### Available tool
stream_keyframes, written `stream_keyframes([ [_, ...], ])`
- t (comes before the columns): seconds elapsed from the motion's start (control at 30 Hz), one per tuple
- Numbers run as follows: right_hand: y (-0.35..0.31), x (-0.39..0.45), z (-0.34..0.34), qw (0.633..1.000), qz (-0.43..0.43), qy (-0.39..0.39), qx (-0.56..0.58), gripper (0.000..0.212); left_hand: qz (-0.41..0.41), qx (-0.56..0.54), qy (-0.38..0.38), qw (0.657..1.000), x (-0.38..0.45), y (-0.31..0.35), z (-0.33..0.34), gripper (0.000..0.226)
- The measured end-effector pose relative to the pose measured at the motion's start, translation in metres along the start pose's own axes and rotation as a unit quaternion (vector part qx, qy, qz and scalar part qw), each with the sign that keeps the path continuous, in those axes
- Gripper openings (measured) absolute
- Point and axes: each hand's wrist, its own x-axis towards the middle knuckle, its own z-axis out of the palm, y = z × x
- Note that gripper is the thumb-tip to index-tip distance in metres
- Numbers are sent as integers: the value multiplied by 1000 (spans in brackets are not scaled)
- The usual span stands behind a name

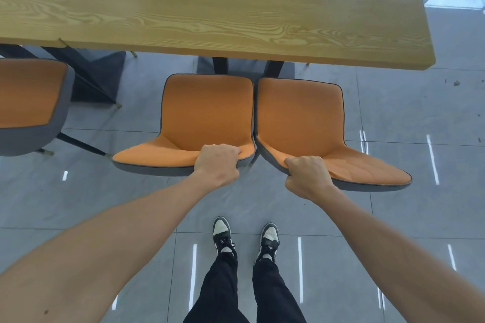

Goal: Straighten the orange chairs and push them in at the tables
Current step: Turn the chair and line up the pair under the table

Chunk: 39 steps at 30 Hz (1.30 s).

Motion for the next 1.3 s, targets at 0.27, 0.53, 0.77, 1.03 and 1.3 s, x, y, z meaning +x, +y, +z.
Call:
stream_keyframes([
  [0.27,4,-2,-4,1000,-4,-11,2,8,17,4,-4,1000,5,1,-2,12],
  [0.53,8,-12,3,1000,-15,1,17,16,39,13,3,999,4,0,0,13],
  [0.77,3,-10,1,1000,2,-8,1,12,48,29,-3,998,4,-4,-1,16],
  [1.03,4,-10,2,1000,-2,8,13,14,52,21,-6,998,3,-7,-1,12],
  [1.3,-1,5,-4,1000,2,9,3,4,59,27,-6,998,11,-13,-3,9],
])
